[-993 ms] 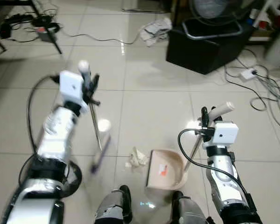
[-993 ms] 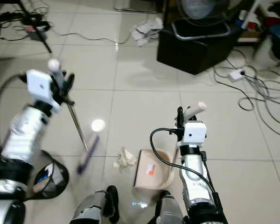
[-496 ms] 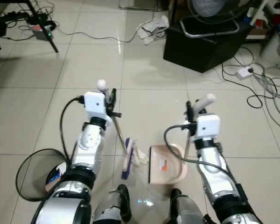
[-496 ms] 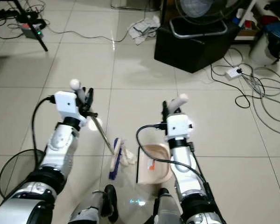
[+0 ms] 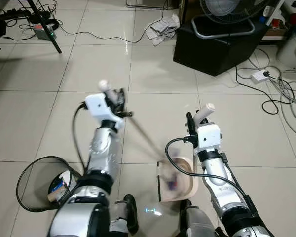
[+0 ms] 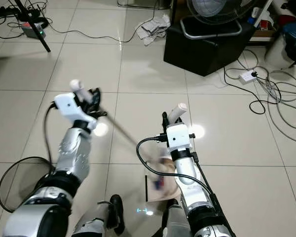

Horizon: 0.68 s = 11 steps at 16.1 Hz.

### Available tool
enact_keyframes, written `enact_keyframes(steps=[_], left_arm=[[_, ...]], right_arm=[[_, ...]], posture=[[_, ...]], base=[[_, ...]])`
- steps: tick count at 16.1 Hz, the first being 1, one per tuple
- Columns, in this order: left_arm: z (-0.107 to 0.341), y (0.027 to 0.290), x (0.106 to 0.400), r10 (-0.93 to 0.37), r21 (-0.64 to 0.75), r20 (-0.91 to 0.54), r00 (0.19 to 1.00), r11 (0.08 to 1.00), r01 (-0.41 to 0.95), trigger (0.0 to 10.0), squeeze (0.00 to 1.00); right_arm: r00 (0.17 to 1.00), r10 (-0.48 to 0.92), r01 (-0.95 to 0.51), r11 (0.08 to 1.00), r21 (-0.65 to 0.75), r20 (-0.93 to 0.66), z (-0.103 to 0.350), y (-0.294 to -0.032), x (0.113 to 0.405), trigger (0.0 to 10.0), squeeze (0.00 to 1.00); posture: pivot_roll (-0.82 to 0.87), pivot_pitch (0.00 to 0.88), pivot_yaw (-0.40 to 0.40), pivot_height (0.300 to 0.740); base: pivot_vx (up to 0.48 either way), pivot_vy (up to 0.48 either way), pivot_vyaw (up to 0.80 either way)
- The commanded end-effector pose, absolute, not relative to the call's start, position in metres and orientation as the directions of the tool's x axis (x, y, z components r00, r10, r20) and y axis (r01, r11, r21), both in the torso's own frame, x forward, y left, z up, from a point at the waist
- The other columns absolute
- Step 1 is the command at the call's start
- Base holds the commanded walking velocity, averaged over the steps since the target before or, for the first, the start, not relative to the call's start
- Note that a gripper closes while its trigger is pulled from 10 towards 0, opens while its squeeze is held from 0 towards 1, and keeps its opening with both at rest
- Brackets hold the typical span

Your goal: Sweep floor

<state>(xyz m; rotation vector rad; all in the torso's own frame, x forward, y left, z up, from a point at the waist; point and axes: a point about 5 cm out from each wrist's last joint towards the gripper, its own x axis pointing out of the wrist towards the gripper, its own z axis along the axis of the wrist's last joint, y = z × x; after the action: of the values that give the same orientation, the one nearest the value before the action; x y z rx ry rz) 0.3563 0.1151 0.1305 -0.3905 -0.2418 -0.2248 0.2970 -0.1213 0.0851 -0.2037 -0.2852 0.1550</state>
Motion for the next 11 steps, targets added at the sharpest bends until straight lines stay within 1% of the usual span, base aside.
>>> enact_keyframes(steps=[1, 2, 4, 6, 8, 10, 11], left_arm=[[0.141, 0.109, 0.359, -0.209, -0.384, 0.316, 0.926, 0.864, 0.326, 10.0, 0.0], [0.147, 0.107, 0.359, -0.267, -0.374, 0.335, 0.904, 0.842, 0.388, 10.0, 0.0], [0.157, 0.113, 0.358, -0.418, -0.329, 0.354, 0.837, 0.782, 0.53, 10.0, 0.0], [0.163, 0.125, 0.358, -0.49, -0.237, 0.353, 0.797, 0.777, 0.583, 10.0, 0.0], [0.176, 0.137, 0.36, -0.479, -0.216, 0.389, 0.787, 0.783, 0.583, 10.0, 0.0], [0.207, 0.157, 0.364, -0.421, -0.2, 0.485, 0.767, 0.8, 0.566, 10.0, 0.0], [0.214, 0.163, 0.365, -0.391, -0.179, 0.507, 0.768, 0.824, 0.538, 10.0, 0.0]], right_arm=[[0.962, 0.189, -0.143, 0.963, -0.228, 0.199, 0.073, -0.121, 0.294, 10.0, 0.0], [0.962, 0.187, -0.141, 0.964, -0.227, 0.197, 0.072, -0.121, 0.294, 10.0, 0.0], [0.963, 0.181, -0.134, 0.964, -0.229, 0.198, 0.072, -0.123, 0.295, 10.0, 0.0], [0.964, 0.176, -0.129, 0.965, -0.23, 0.2, 0.072, -0.126, 0.295, 10.0, 0.0], [0.964, 0.174, -0.126, 0.965, -0.231, 0.201, 0.072, -0.128, 0.294, 10.0, 0.0], [0.965, 0.168, -0.121, 0.966, -0.228, 0.2, 0.07, -0.131, 0.292, 10.0, 0.0], [0.966, 0.167, -0.12, 0.966, -0.227, 0.198, 0.069, -0.131, 0.292, 10.0, 0.0]], posture=[[-0.03, 0.28, 0.037, 0.74], [-0.03, 0.277, 0.039, 0.74], [-0.03, 0.265, 0.043, 0.74], [-0.02, 0.261, 0.043, 0.74], [-0.02, 0.249, 0.045, 0.74], [-0.01, 0.24, 0.045, 0.74], [-0.01, 0.237, 0.045, 0.74]], base=[[0.0, 0.0, 0.0], [0.0, 0.0, 0.0], [0.0, 0.0, 0.0], [0.0, 0.0, 0.0], [0.0, 0.0, 0.0], [0.0, 0.0, 0.0], [0.0, 0.0, 0.0]])
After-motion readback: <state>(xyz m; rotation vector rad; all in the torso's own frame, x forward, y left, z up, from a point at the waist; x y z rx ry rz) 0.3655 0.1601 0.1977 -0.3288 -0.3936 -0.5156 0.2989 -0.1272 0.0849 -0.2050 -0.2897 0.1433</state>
